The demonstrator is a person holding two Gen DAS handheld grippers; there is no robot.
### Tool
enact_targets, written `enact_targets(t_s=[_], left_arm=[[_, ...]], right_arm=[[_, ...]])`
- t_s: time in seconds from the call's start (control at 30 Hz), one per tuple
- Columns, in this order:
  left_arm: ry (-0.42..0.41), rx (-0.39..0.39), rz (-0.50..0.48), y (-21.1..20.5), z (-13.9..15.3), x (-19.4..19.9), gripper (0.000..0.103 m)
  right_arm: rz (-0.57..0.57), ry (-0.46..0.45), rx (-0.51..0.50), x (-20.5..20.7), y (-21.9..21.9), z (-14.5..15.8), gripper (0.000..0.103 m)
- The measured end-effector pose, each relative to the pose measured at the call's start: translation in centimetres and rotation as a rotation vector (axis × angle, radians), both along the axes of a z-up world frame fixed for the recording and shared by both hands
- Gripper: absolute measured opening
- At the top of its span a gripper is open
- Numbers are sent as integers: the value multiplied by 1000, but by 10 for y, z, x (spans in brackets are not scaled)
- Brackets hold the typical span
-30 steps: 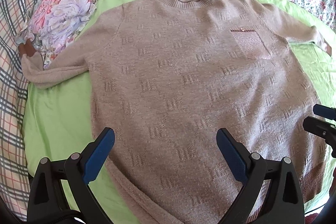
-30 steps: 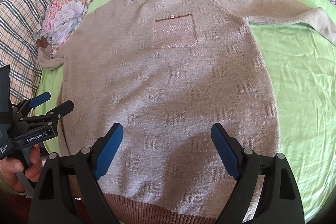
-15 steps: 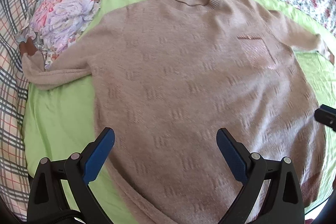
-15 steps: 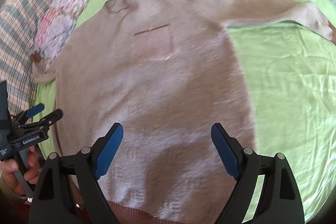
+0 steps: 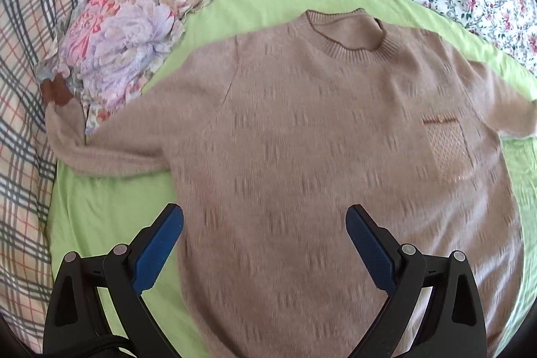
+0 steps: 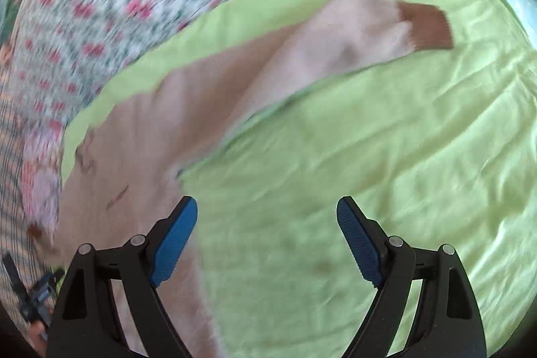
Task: Fold small clothes
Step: 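Grasp the brown sleeve cuff with the right gripper and fold it across the sweater body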
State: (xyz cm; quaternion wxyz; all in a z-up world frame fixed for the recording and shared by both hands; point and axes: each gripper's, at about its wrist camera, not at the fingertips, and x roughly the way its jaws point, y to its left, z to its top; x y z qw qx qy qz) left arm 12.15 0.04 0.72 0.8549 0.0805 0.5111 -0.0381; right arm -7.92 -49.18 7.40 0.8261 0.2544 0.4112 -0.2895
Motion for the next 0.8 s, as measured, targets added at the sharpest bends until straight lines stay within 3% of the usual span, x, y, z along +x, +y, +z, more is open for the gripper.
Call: enact_targets(t_s=[0.2, 0.4, 0.47, 0.5, 0.57, 0.8], left_arm=[[24, 9, 3, -16, -8, 22, 98], [44, 32, -30, -33, -16, 24, 98], [50, 39, -45, -37, -19, 23, 98], [53, 40, -51, -38, -21, 24, 98], [61, 40, -51, -39, -24, 24, 98], [77, 3, -41, -36, -31, 29, 98]], right_arm=[[-283, -121, 53, -20, -102, -7, 63], [-464, -294, 127, -30, -160, -16, 59], [-472, -306, 129, -22, -167, -16, 58], [-466, -278, 106, -15, -167, -14, 40], [-437, -255, 73, -15, -166, -5, 17], [-238, -242, -68, 16, -92, 38, 13]])
